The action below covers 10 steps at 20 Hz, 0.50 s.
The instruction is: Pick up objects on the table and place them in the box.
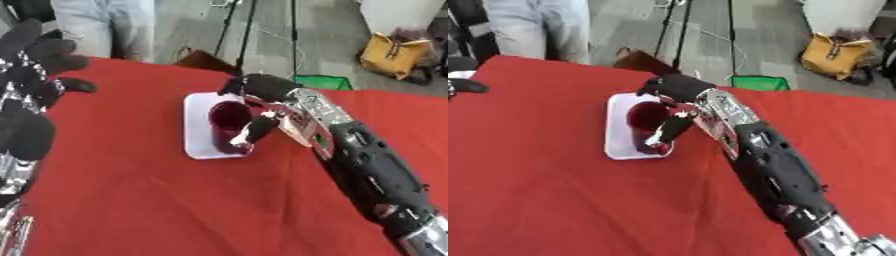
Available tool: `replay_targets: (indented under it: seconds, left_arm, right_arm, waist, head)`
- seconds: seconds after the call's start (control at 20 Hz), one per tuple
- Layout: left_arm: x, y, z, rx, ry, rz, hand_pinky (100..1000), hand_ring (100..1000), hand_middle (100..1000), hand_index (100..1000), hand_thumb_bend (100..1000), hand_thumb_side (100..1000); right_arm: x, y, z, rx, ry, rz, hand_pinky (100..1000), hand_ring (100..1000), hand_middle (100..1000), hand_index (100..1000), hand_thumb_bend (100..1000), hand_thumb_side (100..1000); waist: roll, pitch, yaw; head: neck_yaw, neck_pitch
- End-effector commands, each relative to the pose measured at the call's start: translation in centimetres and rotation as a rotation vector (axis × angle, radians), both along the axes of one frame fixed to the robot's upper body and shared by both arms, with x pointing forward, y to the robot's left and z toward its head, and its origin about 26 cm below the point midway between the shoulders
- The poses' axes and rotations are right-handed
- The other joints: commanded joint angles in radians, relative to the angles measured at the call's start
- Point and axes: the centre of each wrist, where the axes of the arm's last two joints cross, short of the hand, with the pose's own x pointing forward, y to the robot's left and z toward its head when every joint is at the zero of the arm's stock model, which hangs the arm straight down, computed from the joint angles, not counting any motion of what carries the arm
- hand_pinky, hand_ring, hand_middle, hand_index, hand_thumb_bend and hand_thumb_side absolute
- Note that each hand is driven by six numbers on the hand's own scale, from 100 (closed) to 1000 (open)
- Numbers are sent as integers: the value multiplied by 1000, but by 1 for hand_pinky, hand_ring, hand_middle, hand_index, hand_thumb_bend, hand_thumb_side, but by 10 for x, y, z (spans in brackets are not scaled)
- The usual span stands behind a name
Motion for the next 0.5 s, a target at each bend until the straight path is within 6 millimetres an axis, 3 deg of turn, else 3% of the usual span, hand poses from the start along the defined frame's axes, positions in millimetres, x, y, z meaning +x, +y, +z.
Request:
replay_targets:
  seconds: [0.05,0.1,0.5]
  left_arm:
    - [-4,-1,8,-2,-31,-13,656,761,746,929,665,538]
    - [-4,-1,8,-2,-31,-12,657,761,746,929,666,535]
    - [-4,4,6,3,-27,14,656,765,746,928,665,535]
  right_arm:
    - [-4,-7,24,72,-109,1,928,878,893,939,795,747]
    - [-5,-8,25,92,-122,0,874,847,885,938,753,730]
    - [-31,-31,66,418,-229,14,734,783,866,937,698,686]
  waist:
    - [11,-24,-4]
    - [11,-24,-5]
    - [23,-33,-65]
  head:
    - [1,-12]
    - [2,-12]
    - [33,-8]
